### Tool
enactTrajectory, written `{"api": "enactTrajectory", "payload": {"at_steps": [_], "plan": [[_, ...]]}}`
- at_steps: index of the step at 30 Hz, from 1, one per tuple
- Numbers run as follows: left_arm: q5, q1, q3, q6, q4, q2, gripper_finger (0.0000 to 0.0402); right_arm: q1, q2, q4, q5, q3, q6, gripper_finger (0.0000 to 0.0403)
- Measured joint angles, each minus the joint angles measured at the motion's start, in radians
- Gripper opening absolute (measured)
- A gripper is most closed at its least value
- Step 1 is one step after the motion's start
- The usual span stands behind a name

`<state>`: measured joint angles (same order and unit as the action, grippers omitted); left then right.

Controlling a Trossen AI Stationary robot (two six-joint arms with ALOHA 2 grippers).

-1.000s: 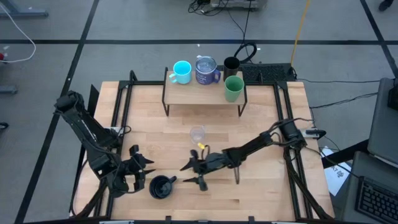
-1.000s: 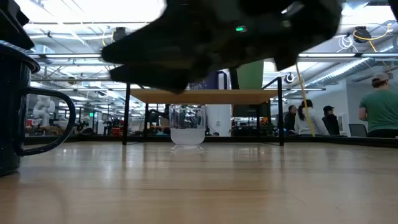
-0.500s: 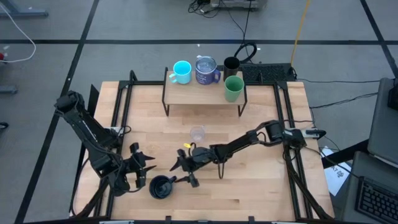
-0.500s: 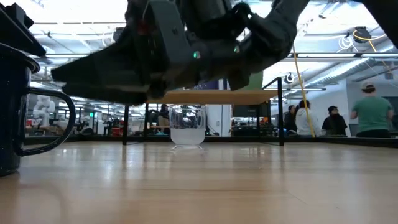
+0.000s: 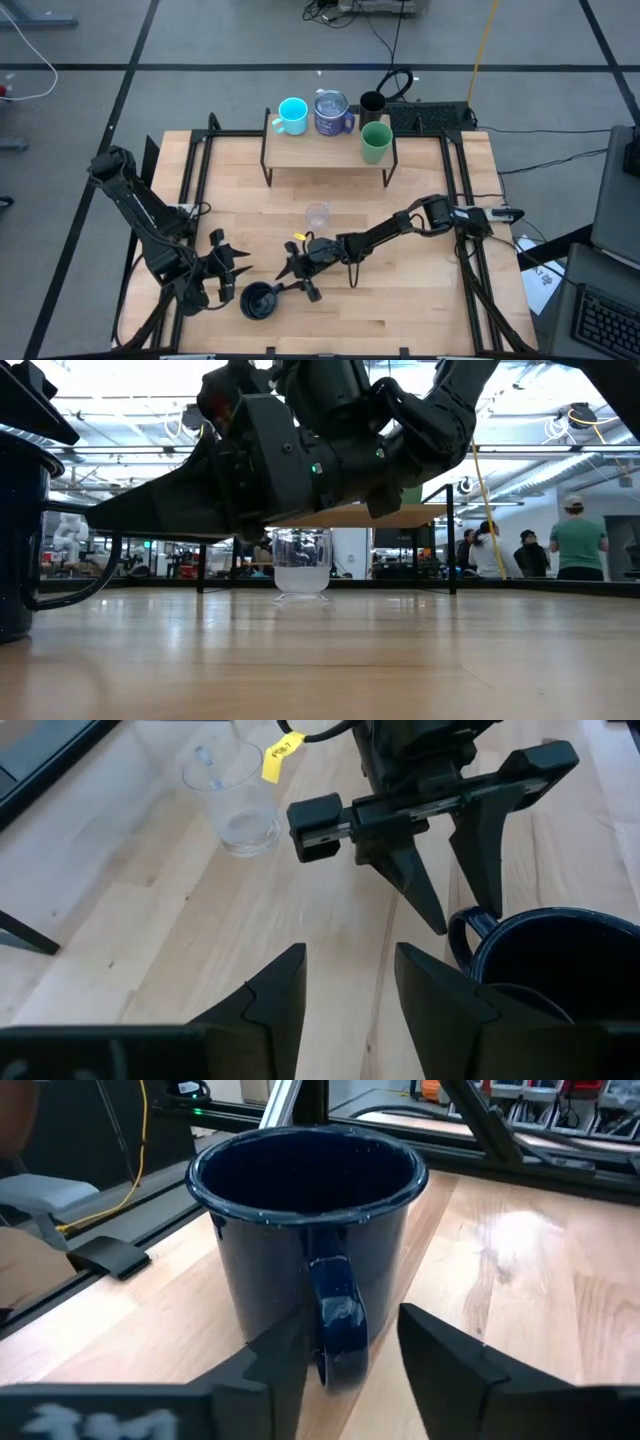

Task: Stack small to large cups/mugs on shelf
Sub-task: Put the dark blue mug on the shelf aligned with the other blue mug

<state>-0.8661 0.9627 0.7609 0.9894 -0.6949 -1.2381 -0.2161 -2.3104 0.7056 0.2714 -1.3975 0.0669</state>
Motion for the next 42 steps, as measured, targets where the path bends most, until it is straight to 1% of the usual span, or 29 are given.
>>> {"api": "enactTrajectory", "payload": {"at_steps": [6,11,17,22,24,28,31,38,42], "plan": [[-0.001,0.0,0.0,-0.001,0.0,0.0,0.0157,-0.003,0.0,-0.008,0.0,0.0,0.01,0.0099],[-0.005,0.0,0.0,-0.002,0.0,0.0,0.0157,-0.016,0.0,-0.015,0.0,0.0,0.015,0.0081],[-0.007,0.0,0.0,-0.003,0.0,0.0,0.0157,-0.041,0.0,-0.023,-0.01,0.0,-0.004,0.0083],[-0.016,0.0,0.0,-0.016,0.0,0.0,0.0157,-0.049,0.0,-0.023,-0.062,0.001,-0.029,0.0118],[-0.03,0.0,0.0,-0.017,0.0,0.0,0.0157,-0.048,0.0,-0.022,-0.064,0.001,-0.032,0.0133],[-0.045,0.0,0.0,-0.019,0.0,0.0,0.0157,-0.049,0.0,0.002,-0.088,0.001,-0.039,0.0146],[-0.052,0.0,0.0,-0.019,0.0,0.0,0.0157,-0.05,0.0,0.008,-0.087,0.001,-0.04,0.0141],[-0.053,0.0,0.0,-0.019,0.001,0.0,0.0157,-0.069,-0.047,0.073,-0.085,0.0,-0.044,0.0114],[-0.053,0.0,0.0,-0.021,0.002,0.0,0.0157,-0.081,-0.047,0.083,-0.085,0.0,-0.039,0.0099]]}}
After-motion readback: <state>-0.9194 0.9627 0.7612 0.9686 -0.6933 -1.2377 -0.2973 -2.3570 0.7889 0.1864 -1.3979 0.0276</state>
